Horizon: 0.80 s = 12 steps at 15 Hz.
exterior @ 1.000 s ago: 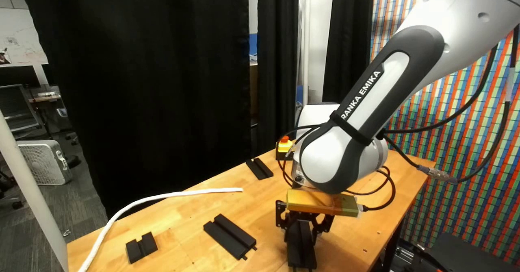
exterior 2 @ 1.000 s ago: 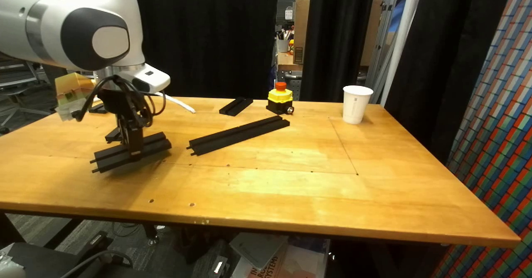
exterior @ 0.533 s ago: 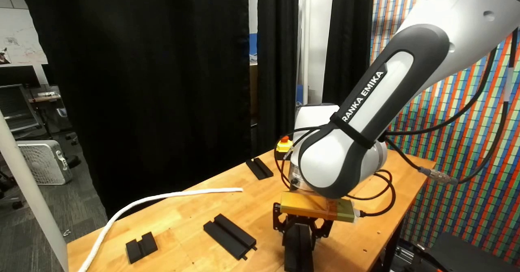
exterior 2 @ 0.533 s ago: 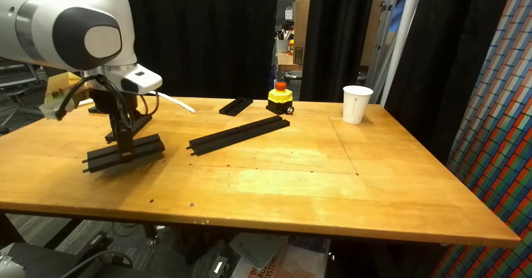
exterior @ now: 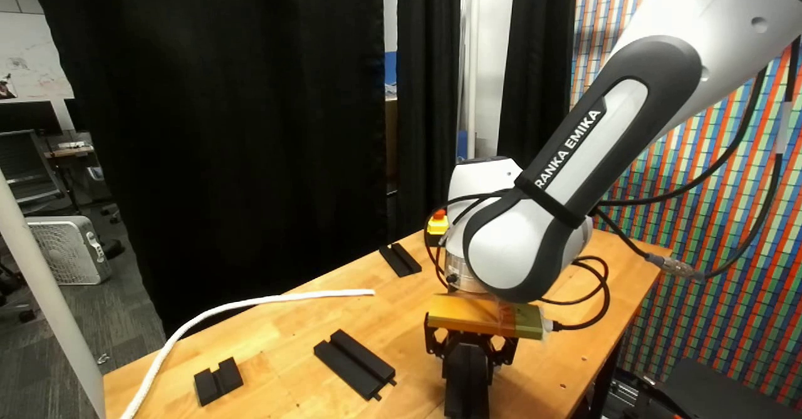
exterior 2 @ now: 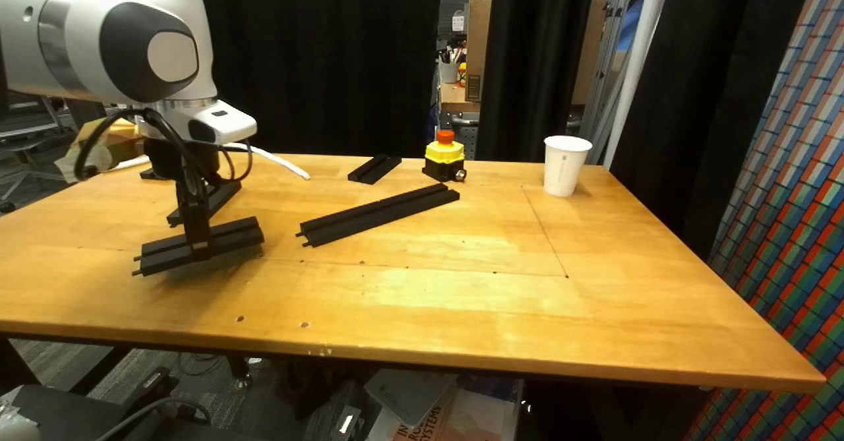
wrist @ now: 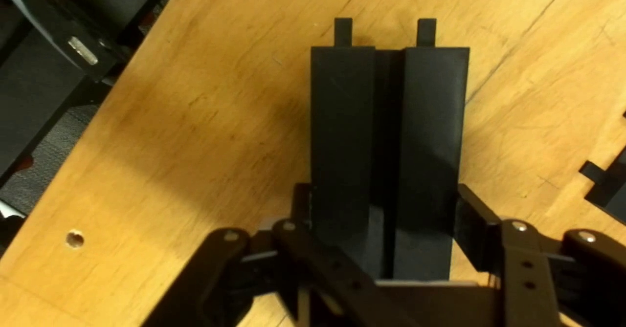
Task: Connect the pads
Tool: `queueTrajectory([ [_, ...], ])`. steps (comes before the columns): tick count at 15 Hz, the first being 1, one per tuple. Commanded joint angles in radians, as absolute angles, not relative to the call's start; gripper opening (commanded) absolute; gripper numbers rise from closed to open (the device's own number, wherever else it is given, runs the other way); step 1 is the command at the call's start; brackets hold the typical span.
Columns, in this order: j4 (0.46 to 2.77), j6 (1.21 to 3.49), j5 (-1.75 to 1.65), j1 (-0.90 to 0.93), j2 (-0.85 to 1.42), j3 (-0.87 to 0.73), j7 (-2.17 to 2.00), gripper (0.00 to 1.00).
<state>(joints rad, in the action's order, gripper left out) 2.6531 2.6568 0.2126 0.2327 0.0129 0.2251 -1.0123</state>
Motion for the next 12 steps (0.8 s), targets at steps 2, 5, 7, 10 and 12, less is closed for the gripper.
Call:
queueTrajectory([
  [2, 2.636, 2.61, 0.172, 0.221, -0.012, 0.213, -1.035, 0.45],
  [5, 2.645, 2.619, 0.173, 0.211, -0.012, 0.202, -1.015, 0.45],
  [7, 2.655, 2.628, 0.174, 0.201, -0.014, 0.19, -0.997, 0.45],
  [10, 2.664, 2.641, 0.174, 0.183, -0.009, 0.17, -0.959, 0.45],
  [12, 2.667, 2.644, 0.179, 0.166, -0.006, 0.154, -0.916, 0.45],
])
